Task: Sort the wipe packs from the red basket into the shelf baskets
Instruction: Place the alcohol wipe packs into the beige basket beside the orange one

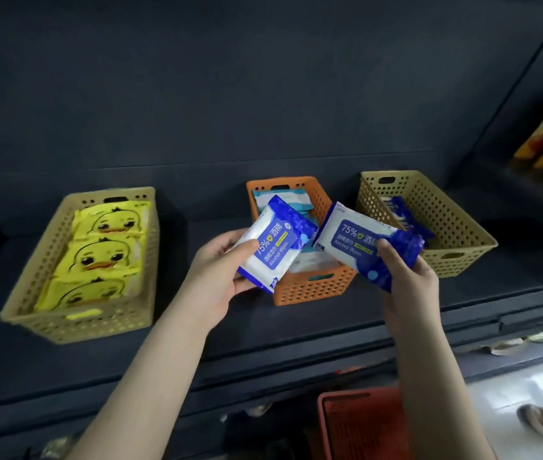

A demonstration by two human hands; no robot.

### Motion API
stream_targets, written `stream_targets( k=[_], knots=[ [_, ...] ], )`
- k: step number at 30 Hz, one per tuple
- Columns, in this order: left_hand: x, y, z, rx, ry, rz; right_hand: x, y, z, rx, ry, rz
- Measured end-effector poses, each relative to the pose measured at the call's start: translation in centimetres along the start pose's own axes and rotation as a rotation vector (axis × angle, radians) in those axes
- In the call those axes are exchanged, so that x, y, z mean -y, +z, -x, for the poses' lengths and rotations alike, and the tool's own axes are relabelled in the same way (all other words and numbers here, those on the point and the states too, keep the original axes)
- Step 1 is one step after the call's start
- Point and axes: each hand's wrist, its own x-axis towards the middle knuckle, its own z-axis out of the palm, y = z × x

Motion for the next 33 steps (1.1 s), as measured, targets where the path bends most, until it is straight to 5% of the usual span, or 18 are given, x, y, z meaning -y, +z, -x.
stream_targets(
  k=[10,15,19,25,33],
  knots=[
    [1.0,12.5,-13.0,0.043,-0.036,-0.013,5.2,-4.8,-18.2,-0.105,-0.08,0.186],
    [1.9,15.1,-17.0,0.007,-0.104,0.06,6.6,-5.8,-26.4,-0.127,-0.168,0.537],
    [2.7,16.1,-19.1,-0.028,-0.125,0.066,5.3,-4.7,-31.8,-0.014,-0.045,0.798],
    [3.4,17.1,-21.7,-0.131,-0.099,0.11,1.8,-3.4,-36.6,0.058,0.23,0.724],
    [4.2,16.5,-23.2,-0.097,-0.083,0.119,-0.3,-3.6,-38.1,0.109,-0.239,1.399]
  ],
)
